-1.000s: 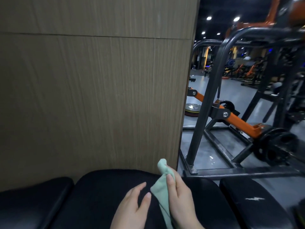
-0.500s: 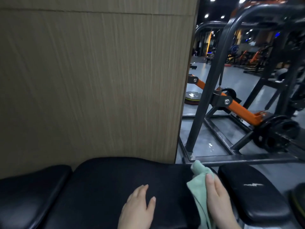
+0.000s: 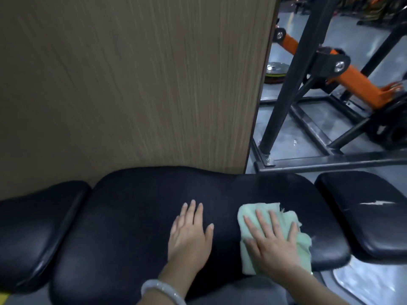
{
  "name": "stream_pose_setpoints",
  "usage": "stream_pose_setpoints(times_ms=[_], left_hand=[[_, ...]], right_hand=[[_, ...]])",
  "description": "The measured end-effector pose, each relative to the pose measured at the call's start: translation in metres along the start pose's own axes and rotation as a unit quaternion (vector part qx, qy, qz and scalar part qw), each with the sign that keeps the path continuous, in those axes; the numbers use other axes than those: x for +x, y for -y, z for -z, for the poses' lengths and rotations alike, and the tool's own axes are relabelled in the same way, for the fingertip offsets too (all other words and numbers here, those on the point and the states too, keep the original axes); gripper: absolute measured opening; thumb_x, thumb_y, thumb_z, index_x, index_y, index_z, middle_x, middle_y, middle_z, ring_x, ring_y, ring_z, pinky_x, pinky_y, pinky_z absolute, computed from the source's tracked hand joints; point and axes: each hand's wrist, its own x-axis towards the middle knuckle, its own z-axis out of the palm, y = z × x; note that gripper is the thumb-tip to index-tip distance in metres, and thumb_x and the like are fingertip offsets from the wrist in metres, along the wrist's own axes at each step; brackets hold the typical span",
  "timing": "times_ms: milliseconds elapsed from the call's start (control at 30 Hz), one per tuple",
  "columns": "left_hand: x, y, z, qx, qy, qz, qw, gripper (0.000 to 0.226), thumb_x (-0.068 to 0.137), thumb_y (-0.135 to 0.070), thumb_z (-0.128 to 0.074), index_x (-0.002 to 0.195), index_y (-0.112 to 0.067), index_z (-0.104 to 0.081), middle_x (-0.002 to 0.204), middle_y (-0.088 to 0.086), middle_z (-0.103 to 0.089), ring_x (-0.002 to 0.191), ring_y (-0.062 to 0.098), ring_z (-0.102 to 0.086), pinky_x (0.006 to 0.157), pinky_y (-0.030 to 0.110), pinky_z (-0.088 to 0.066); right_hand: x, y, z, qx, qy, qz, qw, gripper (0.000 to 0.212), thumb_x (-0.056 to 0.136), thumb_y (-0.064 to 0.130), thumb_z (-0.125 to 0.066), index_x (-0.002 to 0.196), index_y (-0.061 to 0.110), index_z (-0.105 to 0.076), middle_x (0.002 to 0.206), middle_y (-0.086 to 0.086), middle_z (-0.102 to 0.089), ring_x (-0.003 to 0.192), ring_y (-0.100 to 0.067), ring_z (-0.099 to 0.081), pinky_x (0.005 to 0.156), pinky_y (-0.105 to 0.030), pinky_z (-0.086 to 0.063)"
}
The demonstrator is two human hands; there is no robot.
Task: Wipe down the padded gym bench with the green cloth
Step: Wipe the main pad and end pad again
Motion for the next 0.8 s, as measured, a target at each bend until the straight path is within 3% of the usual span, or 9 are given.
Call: stream_pose_setpoints(times_ms=[167,267,333,400,467,567,633,700,800], left_hand=[[0.034,-0.004,-0.047,0.018,-0.012,-0.024,0.999,0.064,0.098,-0.051,-0.009,0.151,-0.019,0.007,0.160,-0.003,0.010,0.144,0.012,0.016,0.115,0.029,0.012],[0.043,-0.009,-0.066,0.026,-0.028,-0.027,0.999,0.066,0.094,-0.050,-0.016,0.145,-0.009,-0.020,0.156,0.006,-0.024,0.144,0.020,-0.016,0.114,0.037,-0.004],[0.046,-0.008,-0.072,0.036,-0.052,-0.034,0.997,0.062,0.094,-0.046,-0.026,0.142,-0.007,-0.033,0.151,0.008,-0.035,0.141,0.023,-0.028,0.111,0.040,-0.014],[0.046,-0.006,-0.075,0.042,-0.070,-0.043,0.996,0.061,0.095,-0.045,-0.027,0.143,-0.007,-0.035,0.151,0.007,-0.034,0.141,0.022,-0.027,0.111,0.041,-0.015],[0.047,-0.006,-0.076,0.044,-0.076,-0.043,0.995,0.061,0.096,-0.045,-0.024,0.143,-0.008,-0.036,0.152,0.007,-0.033,0.142,0.022,-0.024,0.111,0.041,-0.014],[0.047,-0.009,-0.073,0.052,-0.048,-0.035,0.997,0.065,0.094,-0.048,-0.008,0.150,-0.015,-0.016,0.159,0.002,-0.009,0.147,0.016,0.000,0.116,0.038,0.001],[0.047,-0.009,-0.071,0.050,-0.044,-0.035,0.997,0.068,0.088,-0.050,0.007,0.149,-0.021,0.004,0.158,-0.003,0.012,0.143,0.011,0.021,0.115,0.035,0.014],[0.049,-0.008,-0.068,0.046,-0.051,-0.036,0.997,0.069,0.084,-0.050,0.013,0.148,-0.022,0.012,0.156,-0.006,0.021,0.139,0.009,0.029,0.115,0.035,0.017],[0.049,-0.008,-0.073,0.043,-0.058,-0.030,0.997,0.067,0.091,-0.048,0.004,0.151,-0.019,-0.001,0.158,-0.003,0.009,0.144,0.011,0.018,0.116,0.037,0.010]], right_hand=[[0.023,0.000,0.006,0.038,0.015,0.014,0.999,0.057,0.097,0.055,-0.010,0.140,0.034,-0.042,0.144,-0.003,-0.048,0.134,-0.034,-0.039,0.099,-0.069,-0.015],[0.040,0.000,0.006,0.031,-0.005,0.037,0.999,0.055,0.097,0.054,-0.018,0.142,0.033,-0.041,0.145,-0.004,-0.047,0.134,-0.035,-0.041,0.099,-0.070,-0.016],[0.058,-0.001,0.009,0.026,0.003,0.036,0.999,0.055,0.093,0.055,-0.027,0.143,0.034,-0.040,0.146,-0.003,-0.045,0.136,-0.034,-0.039,0.100,-0.069,-0.015],[0.075,0.001,0.011,0.033,0.008,0.032,0.999,0.058,0.091,0.057,-0.024,0.145,0.037,-0.034,0.152,-0.002,-0.037,0.141,-0.032,-0.030,0.103,-0.069,-0.010],[0.090,0.004,0.014,0.035,0.007,0.026,0.999,0.064,0.089,0.060,-0.008,0.150,0.042,-0.014,0.160,0.002,-0.014,0.148,-0.028,-0.005,0.108,-0.068,0.003],[0.100,0.008,0.017,0.026,0.005,0.025,0.999,0.066,0.085,0.060,0.005,0.149,0.043,0.006,0.161,0.005,0.007,0.146,-0.024,0.014,0.109,-0.066,0.012],[0.088,0.009,0.018,0.032,0.010,0.041,0.999,0.064,0.089,0.061,0.003,0.150,0.042,-0.003,0.162,0.003,-0.002,0.148,-0.026,0.006,0.110,-0.065,0.007],[0.061,0.003,0.015,0.045,0.006,0.076,0.996,0.059,0.096,0.059,-0.006,0.149,0.039,-0.022,0.158,0.000,-0.024,0.146,-0.030,-0.016,0.109,-0.065,-0.006],[0.015,-0.020,0.007,0.013,0.008,0.168,0.986,0.057,0.097,0.058,-0.015,0.147,0.037,-0.033,0.154,-0.002,-0.032,0.142,-0.033,-0.028,0.104,-0.067,-0.020]])
